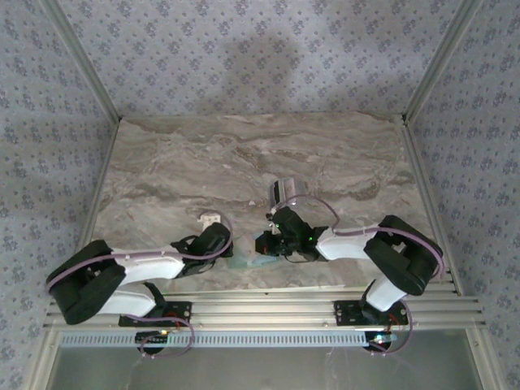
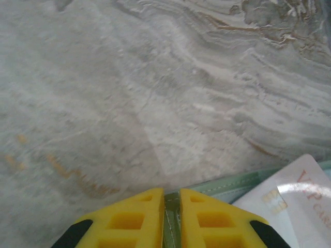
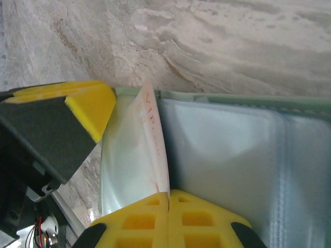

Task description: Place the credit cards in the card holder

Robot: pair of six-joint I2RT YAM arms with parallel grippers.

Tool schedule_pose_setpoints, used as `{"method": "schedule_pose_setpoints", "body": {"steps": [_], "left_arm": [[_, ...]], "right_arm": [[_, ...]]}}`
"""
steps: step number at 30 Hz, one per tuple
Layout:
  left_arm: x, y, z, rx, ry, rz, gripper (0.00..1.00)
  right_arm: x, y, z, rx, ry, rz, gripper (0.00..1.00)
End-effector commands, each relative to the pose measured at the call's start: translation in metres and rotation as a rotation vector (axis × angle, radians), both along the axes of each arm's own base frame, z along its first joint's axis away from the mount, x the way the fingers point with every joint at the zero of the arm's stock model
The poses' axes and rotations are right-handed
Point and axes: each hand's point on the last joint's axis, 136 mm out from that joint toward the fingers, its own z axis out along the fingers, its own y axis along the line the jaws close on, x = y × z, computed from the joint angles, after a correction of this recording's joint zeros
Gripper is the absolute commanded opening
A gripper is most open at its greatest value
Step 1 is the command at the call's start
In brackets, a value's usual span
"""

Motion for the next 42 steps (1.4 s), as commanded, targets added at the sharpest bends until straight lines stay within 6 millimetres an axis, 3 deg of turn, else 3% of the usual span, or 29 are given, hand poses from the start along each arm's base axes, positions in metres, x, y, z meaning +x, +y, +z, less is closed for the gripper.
{"method": "schedule_pose_setpoints", "body": {"steps": [1, 6, 19, 32, 42], "left_arm": [[-0.045, 0.029, -0.032, 0.108, 0.182, -0.033, 0.17], [-0.045, 0.036, -0.028, 0.125, 0.177, -0.034, 0.19], [-0.048, 0.026, -0.041, 0.152, 0.215, -0.099, 0.19], [-0.053, 0.018, -0.058, 0.179, 0.251, -0.132, 0.16], [-0.057, 0.023, -0.060, 0.175, 0.245, -0.129, 0.15]], "right_arm": [[0.008, 0.011, 0.000, -0.013, -0.020, 0.063, 0.00], [0.005, 0.020, -0.001, 0.001, -0.021, 0.102, 0.00], [-0.021, 0.001, -0.006, 0.022, 0.008, 0.072, 0.00], [-0.016, -0.007, -0.015, 0.108, 0.084, -0.045, 0.00], [-0.012, -0.023, -0.019, 0.092, 0.099, -0.144, 0.00]]}}
